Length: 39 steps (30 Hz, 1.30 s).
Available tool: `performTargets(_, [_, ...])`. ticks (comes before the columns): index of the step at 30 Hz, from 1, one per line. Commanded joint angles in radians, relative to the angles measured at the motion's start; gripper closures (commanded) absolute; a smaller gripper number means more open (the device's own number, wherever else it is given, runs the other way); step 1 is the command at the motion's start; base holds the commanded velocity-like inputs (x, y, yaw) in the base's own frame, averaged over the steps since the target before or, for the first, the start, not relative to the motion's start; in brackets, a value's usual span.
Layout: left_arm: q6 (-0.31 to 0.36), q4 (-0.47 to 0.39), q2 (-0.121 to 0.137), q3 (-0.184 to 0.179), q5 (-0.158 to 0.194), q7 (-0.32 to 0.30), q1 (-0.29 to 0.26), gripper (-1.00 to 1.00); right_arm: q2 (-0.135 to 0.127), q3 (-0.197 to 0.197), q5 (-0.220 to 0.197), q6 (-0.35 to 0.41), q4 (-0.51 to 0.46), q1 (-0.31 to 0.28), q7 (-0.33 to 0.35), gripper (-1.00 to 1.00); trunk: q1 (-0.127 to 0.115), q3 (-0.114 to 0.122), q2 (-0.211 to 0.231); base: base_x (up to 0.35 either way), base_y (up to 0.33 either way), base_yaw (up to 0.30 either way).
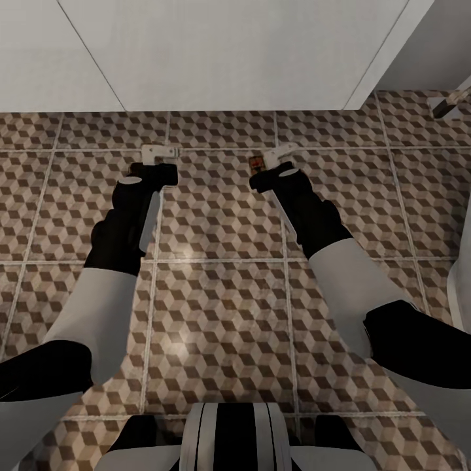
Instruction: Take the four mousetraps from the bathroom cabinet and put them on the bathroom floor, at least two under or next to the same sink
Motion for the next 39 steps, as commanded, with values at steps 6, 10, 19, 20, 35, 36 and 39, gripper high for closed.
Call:
performTargets(6, [0.009,-0.036,0.019,-0.012,-0.014,-0.19,-0.002,1.0,0.0,0.004,0.003,-0.034,-0.008,0.0,0.008,1.0,0.0,-0.001,0.0,0.0,0.0,0.0])
performTargets(10, [0.015,-0.041,0.026,-0.014,-0.015,-0.228,-0.002,1.0,0.0,0.004,0.003,-0.043,-0.008,0.0,0.009,1.0,0.0,-0.001,0.0,0.0,0.0,0.0])
performTargets(19, [0.021,-0.018,0.025,-0.052,-0.022,-0.234,-0.001,1.0,0.0,0.005,0.003,-0.046,-0.011,0.0,0.009,1.0,0.0,-0.001,0.0,0.0,0.0,0.0])
performTargets(20, [0.021,-0.018,0.025,-0.056,-0.023,-0.232,0.0,1.0,0.0,0.005,0.003,-0.046,-0.011,0.0,0.009,1.0,0.0,-0.001,0.0,0.0,0.0,0.0])
performTargets(35, [0.036,0.151,0.028,-0.038,-0.032,-0.211,0.004,1.0,0.0,0.006,0.003,-0.046,-0.011,0.0,0.009,1.0,0.0,-0.001,0.0,0.0,0.0,0.0])
performTargets(36, [0.035,0.188,0.031,-0.035,-0.032,-0.211,0.004,1.0,0.0,0.006,0.003,-0.046,-0.011,0.0,0.009,1.0,0.0,-0.001,0.0,0.0,0.0,0.0])
performTargets(39, [0.021,0.241,0.036,-0.031,-0.032,-0.21,0.004,1.0,0.0,0.006,0.003,-0.046,-0.01,0.0,0.009,1.0,0.0,-0.001,0.0,0.0,0.0,0.0])
